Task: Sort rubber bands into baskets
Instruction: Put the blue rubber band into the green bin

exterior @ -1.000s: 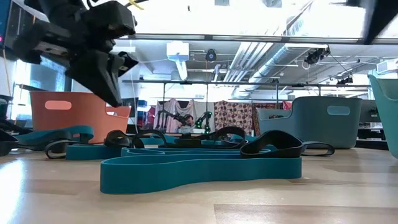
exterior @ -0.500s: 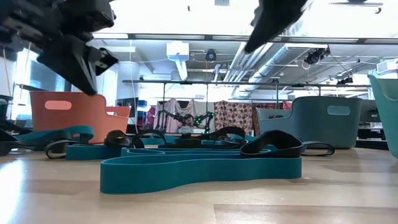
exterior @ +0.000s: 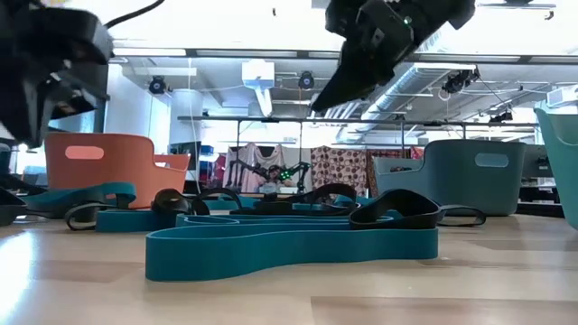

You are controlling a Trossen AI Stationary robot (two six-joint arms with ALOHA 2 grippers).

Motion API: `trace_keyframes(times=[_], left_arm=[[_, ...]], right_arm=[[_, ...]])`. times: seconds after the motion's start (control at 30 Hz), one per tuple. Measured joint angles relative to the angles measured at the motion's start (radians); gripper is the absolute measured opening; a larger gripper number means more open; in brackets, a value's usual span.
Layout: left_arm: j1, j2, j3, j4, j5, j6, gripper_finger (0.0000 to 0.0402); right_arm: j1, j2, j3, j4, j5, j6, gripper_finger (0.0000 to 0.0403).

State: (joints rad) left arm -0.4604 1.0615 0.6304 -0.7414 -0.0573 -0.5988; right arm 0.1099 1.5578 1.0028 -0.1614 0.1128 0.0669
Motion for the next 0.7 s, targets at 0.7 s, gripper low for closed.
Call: trace_keyframes(times=[0.7], left_arm=[[0.088, 0.037, -0.091, -0.010, -0.119, -0.064, 0.0084]], right_arm=[[0.057, 0.000, -0.019, 0.032, 0.014, -0.021, 0.0000]])
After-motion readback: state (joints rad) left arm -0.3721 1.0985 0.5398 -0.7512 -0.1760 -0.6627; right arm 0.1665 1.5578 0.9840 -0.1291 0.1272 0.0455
